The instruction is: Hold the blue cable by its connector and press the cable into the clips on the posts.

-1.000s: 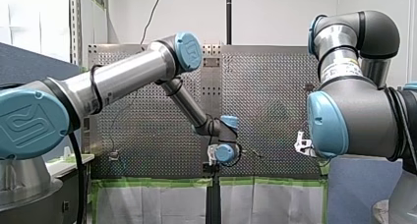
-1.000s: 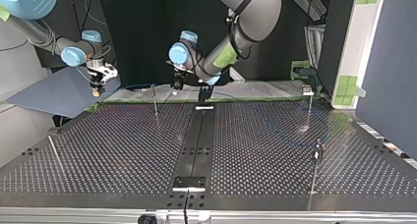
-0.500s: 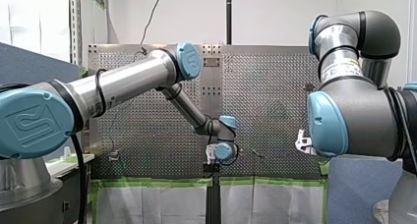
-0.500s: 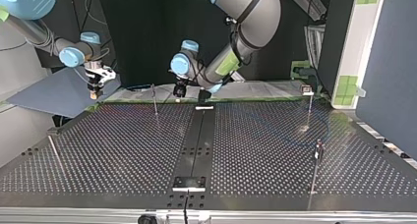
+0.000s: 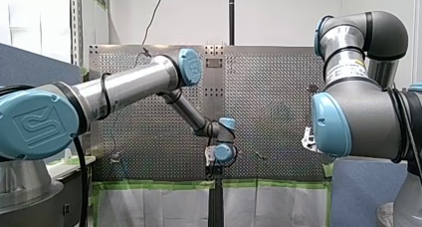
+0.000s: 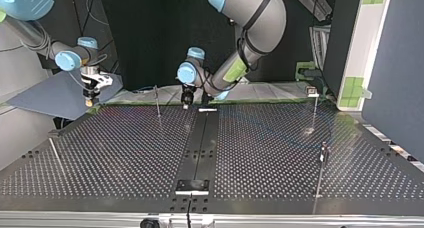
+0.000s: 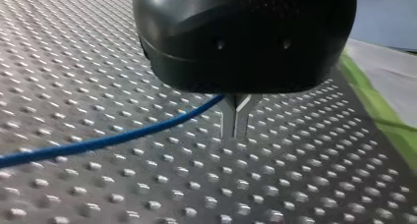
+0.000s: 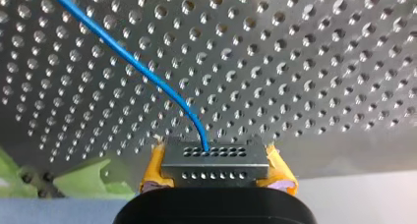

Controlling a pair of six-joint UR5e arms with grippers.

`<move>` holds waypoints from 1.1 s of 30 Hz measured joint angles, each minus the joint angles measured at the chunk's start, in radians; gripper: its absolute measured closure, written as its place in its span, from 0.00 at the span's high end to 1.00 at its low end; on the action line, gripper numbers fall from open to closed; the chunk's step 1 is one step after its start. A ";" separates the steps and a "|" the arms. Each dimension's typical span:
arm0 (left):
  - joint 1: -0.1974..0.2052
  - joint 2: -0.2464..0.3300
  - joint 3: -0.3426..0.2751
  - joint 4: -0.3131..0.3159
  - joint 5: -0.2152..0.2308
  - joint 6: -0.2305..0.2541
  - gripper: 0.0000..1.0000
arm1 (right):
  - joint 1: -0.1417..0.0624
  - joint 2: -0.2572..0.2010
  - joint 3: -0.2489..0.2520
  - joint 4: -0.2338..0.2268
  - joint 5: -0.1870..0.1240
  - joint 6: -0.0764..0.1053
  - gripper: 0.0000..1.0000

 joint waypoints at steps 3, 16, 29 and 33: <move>0.001 -0.021 0.033 -0.022 0.003 0.002 0.00 | 0.006 0.008 -0.012 0.001 -0.024 0.000 0.00; 0.030 -0.032 0.086 -0.070 -0.007 0.015 0.00 | -0.014 0.064 -0.109 0.049 -0.015 0.024 0.00; 0.031 -0.032 0.063 -0.075 -0.011 0.037 0.13 | -0.018 0.069 -0.130 0.049 -0.021 0.029 0.00; 0.023 -0.032 0.051 -0.073 -0.002 0.067 0.75 | -0.012 0.070 -0.130 0.051 -0.025 0.028 0.00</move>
